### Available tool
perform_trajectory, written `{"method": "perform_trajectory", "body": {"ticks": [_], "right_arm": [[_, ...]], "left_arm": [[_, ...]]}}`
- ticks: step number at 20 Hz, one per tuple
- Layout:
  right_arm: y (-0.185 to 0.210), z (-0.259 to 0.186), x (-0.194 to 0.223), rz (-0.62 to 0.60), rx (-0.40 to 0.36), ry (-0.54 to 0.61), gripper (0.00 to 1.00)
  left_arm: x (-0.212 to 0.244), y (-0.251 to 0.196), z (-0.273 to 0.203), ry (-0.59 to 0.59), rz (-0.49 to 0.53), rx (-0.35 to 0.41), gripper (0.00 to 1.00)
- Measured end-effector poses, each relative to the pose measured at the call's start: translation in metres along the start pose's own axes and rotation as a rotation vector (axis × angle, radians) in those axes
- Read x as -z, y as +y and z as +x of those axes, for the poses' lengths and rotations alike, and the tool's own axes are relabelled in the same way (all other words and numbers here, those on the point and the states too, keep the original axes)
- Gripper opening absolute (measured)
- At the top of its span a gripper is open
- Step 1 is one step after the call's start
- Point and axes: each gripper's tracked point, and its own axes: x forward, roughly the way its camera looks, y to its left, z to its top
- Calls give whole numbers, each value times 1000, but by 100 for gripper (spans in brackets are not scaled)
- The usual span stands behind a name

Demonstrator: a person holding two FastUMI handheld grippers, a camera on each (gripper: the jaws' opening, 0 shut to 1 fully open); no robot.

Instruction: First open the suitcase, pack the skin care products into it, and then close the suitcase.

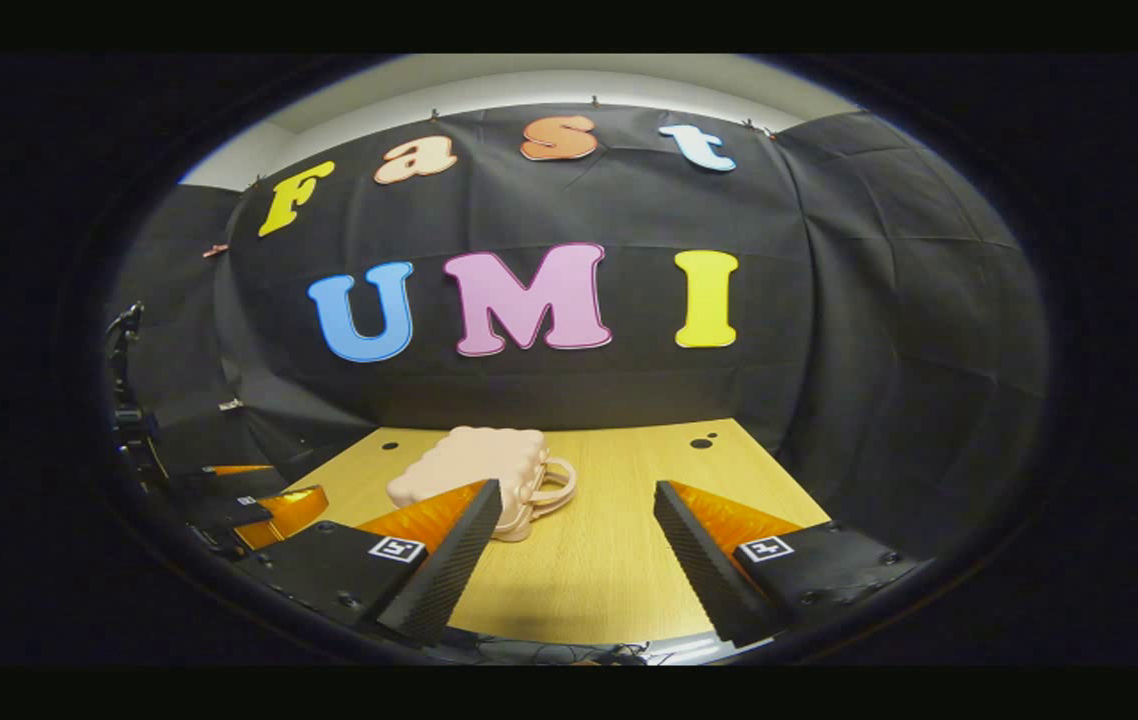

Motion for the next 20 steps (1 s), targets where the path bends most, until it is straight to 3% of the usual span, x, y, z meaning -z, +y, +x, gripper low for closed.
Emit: {"method": "perform_trajectory", "body": {"ticks": [12, 20], "right_arm": [[-21, 5, 12, 27, 59, 33, 97], [-34, 3, 20, 24, 89, 70, 97]], "left_arm": [[-7, 0, 11, -3, 35, 1, 96], [3, 0, 23, 33, -33, 15, 96]]}}
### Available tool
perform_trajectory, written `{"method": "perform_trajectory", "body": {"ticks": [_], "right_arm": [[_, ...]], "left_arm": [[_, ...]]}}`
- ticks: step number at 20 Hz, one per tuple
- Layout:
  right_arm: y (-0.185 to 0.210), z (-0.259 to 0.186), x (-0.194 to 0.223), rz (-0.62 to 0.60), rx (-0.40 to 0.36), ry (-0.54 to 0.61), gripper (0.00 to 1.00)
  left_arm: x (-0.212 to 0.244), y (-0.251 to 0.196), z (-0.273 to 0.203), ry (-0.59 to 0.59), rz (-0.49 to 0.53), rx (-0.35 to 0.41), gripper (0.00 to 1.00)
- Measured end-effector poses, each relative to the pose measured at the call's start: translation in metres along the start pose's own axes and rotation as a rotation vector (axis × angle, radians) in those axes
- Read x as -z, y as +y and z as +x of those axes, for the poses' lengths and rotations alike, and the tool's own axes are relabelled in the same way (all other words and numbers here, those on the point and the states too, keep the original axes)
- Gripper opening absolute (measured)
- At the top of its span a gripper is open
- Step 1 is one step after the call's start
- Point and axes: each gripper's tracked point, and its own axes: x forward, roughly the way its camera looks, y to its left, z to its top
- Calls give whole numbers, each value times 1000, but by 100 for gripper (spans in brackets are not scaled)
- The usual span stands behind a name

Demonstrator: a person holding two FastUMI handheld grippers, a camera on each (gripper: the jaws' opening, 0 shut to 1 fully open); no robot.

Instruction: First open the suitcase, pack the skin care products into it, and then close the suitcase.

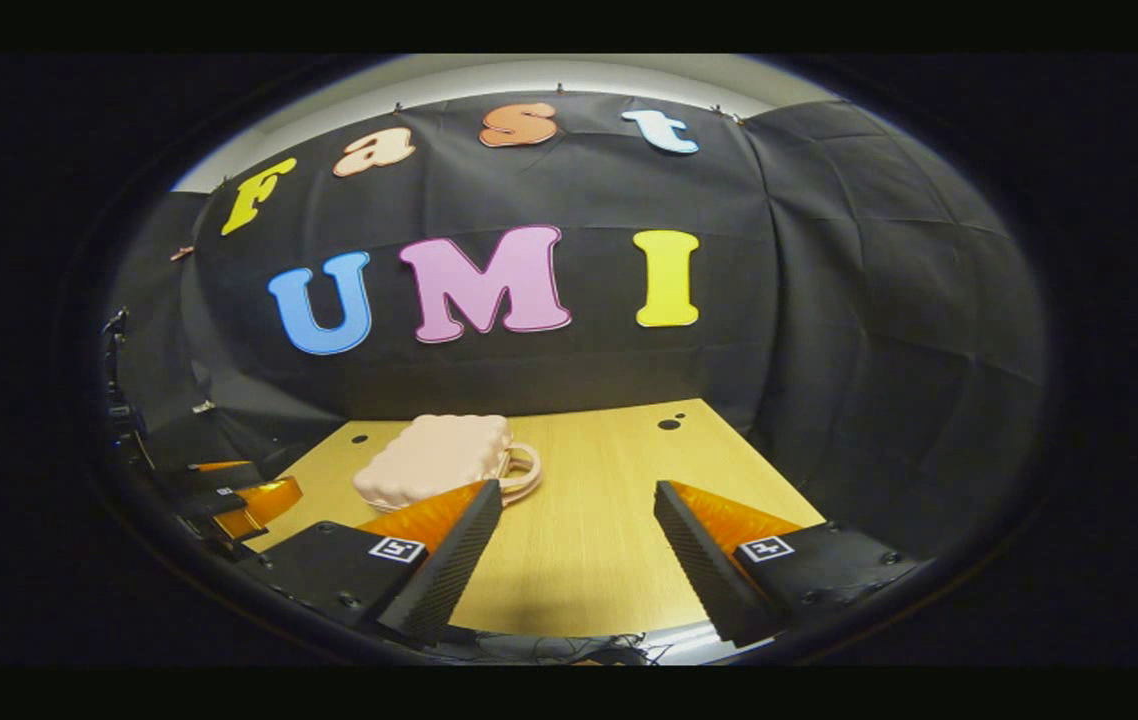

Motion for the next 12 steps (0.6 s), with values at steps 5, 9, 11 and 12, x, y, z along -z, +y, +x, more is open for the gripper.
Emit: {"method": "perform_trajectory", "body": {"ticks": [5, 9, 11, 12], "right_arm": [[1, 1, 2, -10, 9, 9, 97], [19, 4, -15, -42, -30, -34, 97], [27, 7, -20, -48, -48, -48, 97], [32, 7, -23, -36, -58, -54, 97]], "left_arm": [[-22, -6, 11, -52, 21, 14, 96], [-27, -12, 18, -46, -2, 47, 96], [-37, -11, 20, -49, -56, 47, 96], [-43, -8, 22, -57, -73, 38, 96]]}}
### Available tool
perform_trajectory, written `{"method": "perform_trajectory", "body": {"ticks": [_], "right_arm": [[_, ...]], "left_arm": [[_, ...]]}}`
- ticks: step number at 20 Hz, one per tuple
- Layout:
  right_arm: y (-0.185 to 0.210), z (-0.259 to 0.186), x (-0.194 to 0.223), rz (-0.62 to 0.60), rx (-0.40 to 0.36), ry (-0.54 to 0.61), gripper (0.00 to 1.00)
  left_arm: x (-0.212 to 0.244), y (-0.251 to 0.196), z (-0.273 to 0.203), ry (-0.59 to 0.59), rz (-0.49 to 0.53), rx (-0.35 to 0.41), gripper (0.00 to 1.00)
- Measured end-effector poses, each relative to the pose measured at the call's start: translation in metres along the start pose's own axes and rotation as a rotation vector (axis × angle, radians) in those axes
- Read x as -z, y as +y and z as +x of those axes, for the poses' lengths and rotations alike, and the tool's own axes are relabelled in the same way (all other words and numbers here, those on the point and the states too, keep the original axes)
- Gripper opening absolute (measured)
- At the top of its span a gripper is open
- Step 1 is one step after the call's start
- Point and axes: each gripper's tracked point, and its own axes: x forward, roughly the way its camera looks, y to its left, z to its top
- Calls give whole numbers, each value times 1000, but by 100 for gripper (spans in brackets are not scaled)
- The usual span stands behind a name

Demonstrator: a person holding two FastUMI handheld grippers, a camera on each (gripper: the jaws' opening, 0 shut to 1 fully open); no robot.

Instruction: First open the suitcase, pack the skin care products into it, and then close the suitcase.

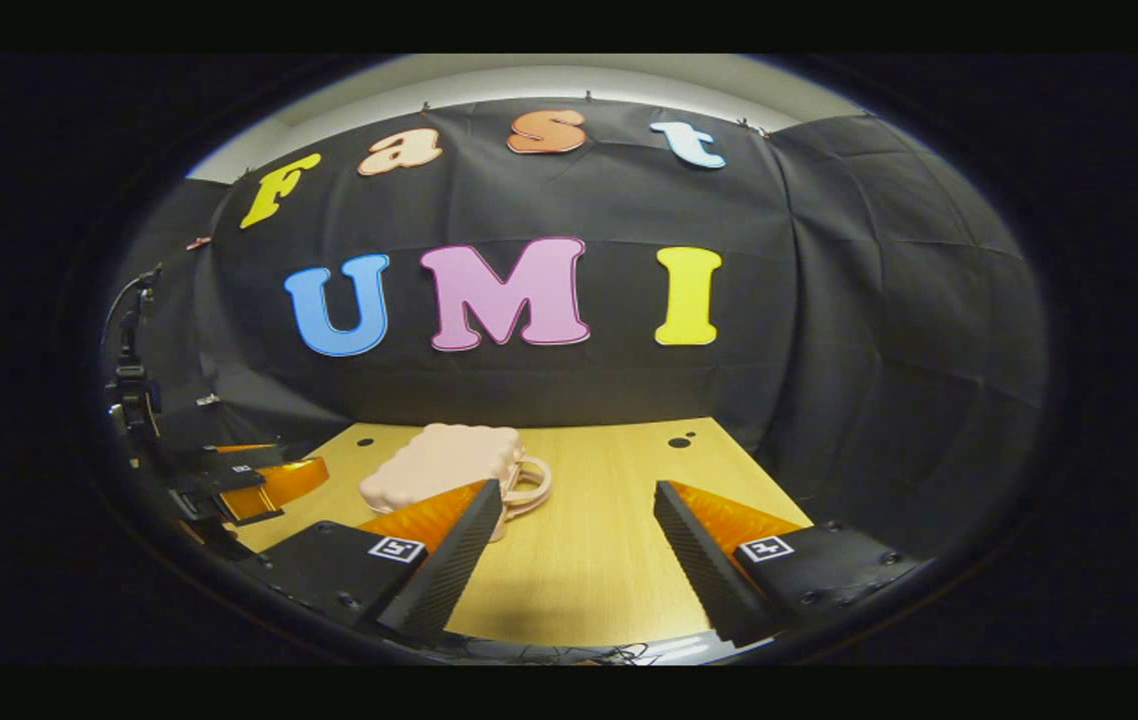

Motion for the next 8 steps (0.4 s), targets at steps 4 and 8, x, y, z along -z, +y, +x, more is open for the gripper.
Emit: {"method": "perform_trajectory", "body": {"ticks": [4, 8], "right_arm": [[7, 5, 4, -9, -19, 12, 98], [7, 7, 1, -14, -25, 16, 98]], "left_arm": [[-16, 5, 7, -36, -23, -24, 96], [-12, 10, 10, -31, -51, -27, 96]]}}
